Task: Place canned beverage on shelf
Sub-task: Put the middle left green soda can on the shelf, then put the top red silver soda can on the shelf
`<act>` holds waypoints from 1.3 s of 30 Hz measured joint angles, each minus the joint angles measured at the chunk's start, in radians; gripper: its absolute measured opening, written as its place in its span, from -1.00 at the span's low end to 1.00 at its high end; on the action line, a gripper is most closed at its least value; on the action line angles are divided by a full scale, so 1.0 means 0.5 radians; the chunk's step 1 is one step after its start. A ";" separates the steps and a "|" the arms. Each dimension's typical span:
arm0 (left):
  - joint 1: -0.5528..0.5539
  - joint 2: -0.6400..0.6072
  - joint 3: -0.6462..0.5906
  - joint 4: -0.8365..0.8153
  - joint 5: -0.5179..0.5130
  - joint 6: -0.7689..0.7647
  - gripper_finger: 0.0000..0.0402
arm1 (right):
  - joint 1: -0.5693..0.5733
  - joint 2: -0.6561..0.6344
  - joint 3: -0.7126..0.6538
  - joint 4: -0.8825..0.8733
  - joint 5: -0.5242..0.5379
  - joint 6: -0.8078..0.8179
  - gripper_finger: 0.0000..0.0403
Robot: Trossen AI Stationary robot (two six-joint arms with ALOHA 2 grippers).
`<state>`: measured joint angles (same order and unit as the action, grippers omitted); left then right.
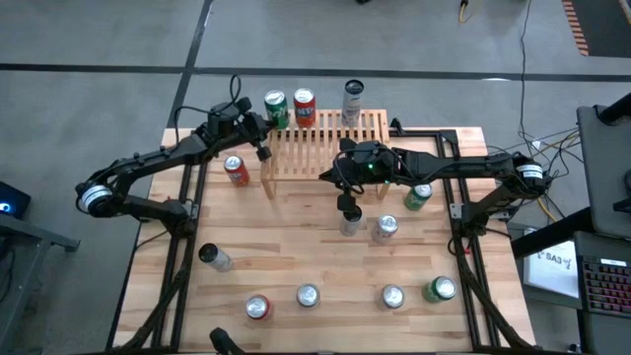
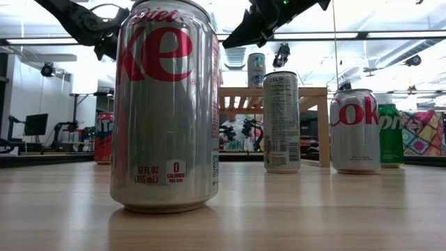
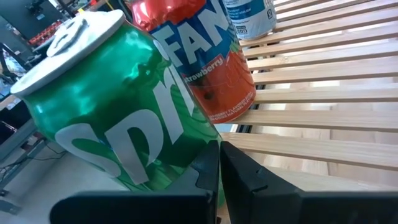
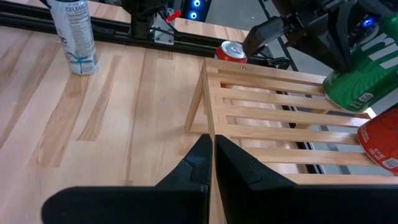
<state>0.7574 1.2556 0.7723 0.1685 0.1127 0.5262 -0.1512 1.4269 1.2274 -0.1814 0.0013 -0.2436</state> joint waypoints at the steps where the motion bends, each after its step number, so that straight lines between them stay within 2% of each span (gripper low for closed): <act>1: 0.000 0.000 0.000 0.006 0.000 0.000 -1.00 | 0.000 0.000 0.000 0.000 0.000 -0.001 -0.96; 17: 0.000 -0.010 0.000 -0.001 0.002 -0.052 -1.00 | 0.000 0.000 0.000 0.000 0.000 -0.003 -0.96; 23: -0.007 -0.112 0.000 -0.091 0.015 -0.156 -1.00 | 0.000 0.000 0.000 0.019 -0.001 0.049 -0.96; 25: -0.008 -0.178 0.000 -0.157 0.106 -0.210 -1.00 | 0.001 0.000 0.000 0.061 -0.001 0.101 -0.96; 30: -0.017 -0.378 -0.001 -0.250 0.632 -0.390 -1.00 | 0.013 0.000 0.046 0.125 -0.001 0.323 -0.96; 33: -0.081 -0.482 -0.022 -0.197 0.829 -0.539 -1.00 | 0.061 -0.003 0.097 0.136 -0.002 0.459 -0.96; 35: -0.172 -0.542 -0.061 -0.166 0.906 -0.590 -1.00 | 0.124 -0.003 0.126 0.134 -0.004 0.510 -0.96; 39: -0.406 -0.674 -0.168 -0.060 0.899 -0.689 -1.00 | 0.284 -0.003 0.175 0.102 -0.005 0.619 -0.96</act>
<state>0.5545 0.9187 0.6883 0.1385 0.5621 0.1817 -0.0094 1.4254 1.3148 -0.1306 -0.0014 0.0661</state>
